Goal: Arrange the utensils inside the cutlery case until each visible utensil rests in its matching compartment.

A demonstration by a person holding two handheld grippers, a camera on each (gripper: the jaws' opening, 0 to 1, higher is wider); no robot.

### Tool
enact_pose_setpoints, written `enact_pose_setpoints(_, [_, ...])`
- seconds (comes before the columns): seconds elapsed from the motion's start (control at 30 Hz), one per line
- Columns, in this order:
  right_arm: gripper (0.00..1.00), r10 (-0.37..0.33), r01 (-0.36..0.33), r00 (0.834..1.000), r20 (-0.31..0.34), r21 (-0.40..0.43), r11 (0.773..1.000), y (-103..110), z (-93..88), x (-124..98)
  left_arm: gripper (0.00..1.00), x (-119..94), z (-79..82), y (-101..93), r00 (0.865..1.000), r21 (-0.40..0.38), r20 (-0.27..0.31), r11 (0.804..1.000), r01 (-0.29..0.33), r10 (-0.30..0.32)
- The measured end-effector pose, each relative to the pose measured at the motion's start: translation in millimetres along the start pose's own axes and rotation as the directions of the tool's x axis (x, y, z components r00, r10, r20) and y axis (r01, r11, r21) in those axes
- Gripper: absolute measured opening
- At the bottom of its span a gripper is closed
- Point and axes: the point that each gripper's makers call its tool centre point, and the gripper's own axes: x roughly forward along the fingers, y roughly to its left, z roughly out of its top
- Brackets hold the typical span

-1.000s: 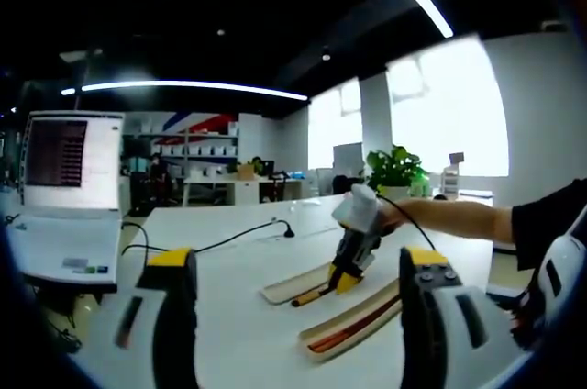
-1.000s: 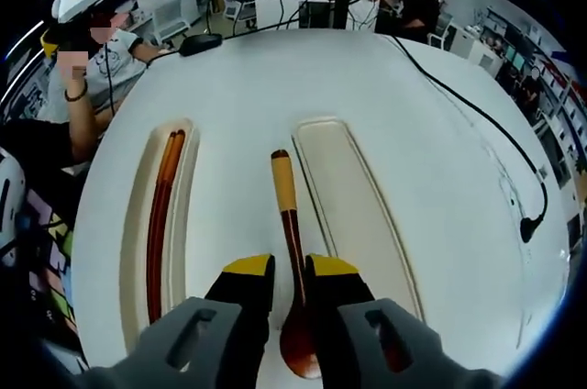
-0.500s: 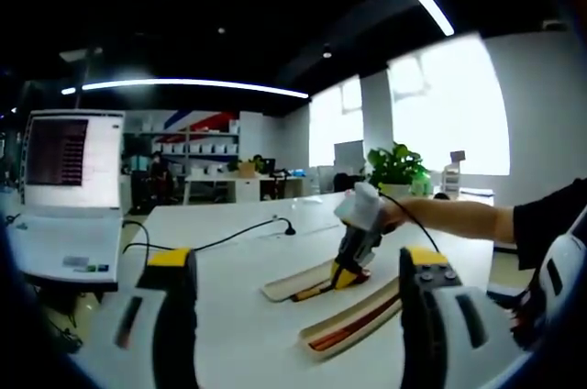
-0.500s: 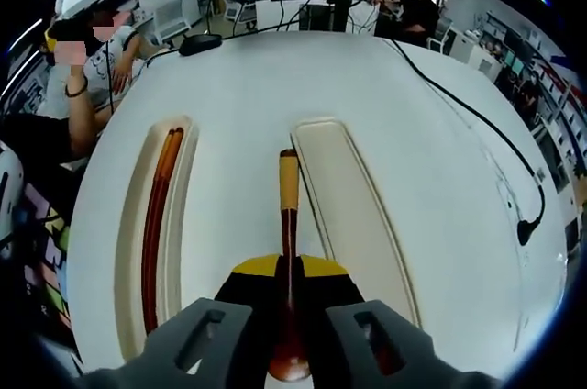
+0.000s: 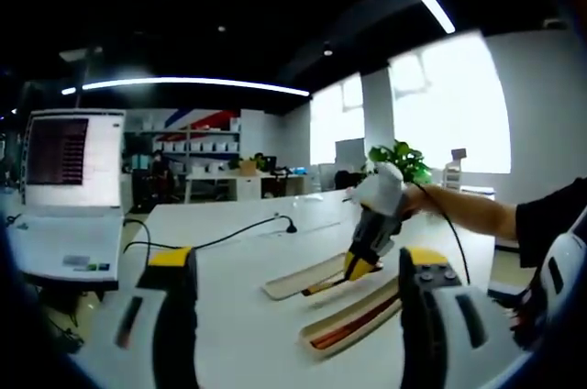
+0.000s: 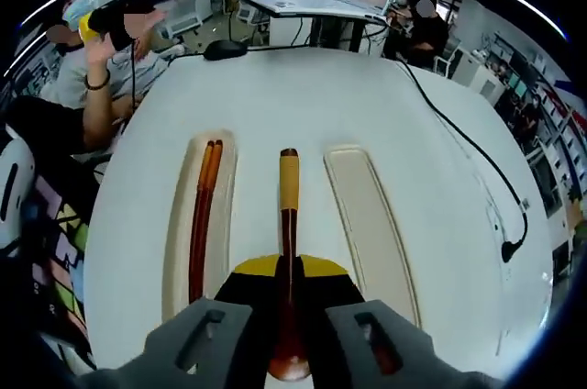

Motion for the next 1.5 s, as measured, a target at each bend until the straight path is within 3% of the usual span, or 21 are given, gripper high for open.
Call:
enact_pose_setpoints(0.2, [0.04,0.01,-0.01,1.0,0.0,-0.017,1.0,19,7.9,-7,0.96,0,0.1,-1.3,1.0,0.002,0.0,1.0,0.002,-0.002])
enact_pose_setpoints(0.33, [0.04,0.054,-0.054,0.998,0.019,-0.019,0.998,35,13.0,-7,0.96,0,0.6,-1.4,1.0,0.001,0.001,1.0,0.005,-0.005])
enact_pose_setpoints(0.6, [0.04,0.077,-0.077,0.997,-0.001,-0.015,0.997,57,10.0,-1,0.96,0,-0.1,0.6,1.0,-0.001,0.0,1.0,0.001,-0.001])
enact_pose_setpoints(1.5, [0.05,0.131,-0.131,0.991,-0.026,0.03,0.991,67,0.7,20,0.96,1,-3.6,2.3,1.0,-0.002,-0.016,1.0,-0.007,0.007])
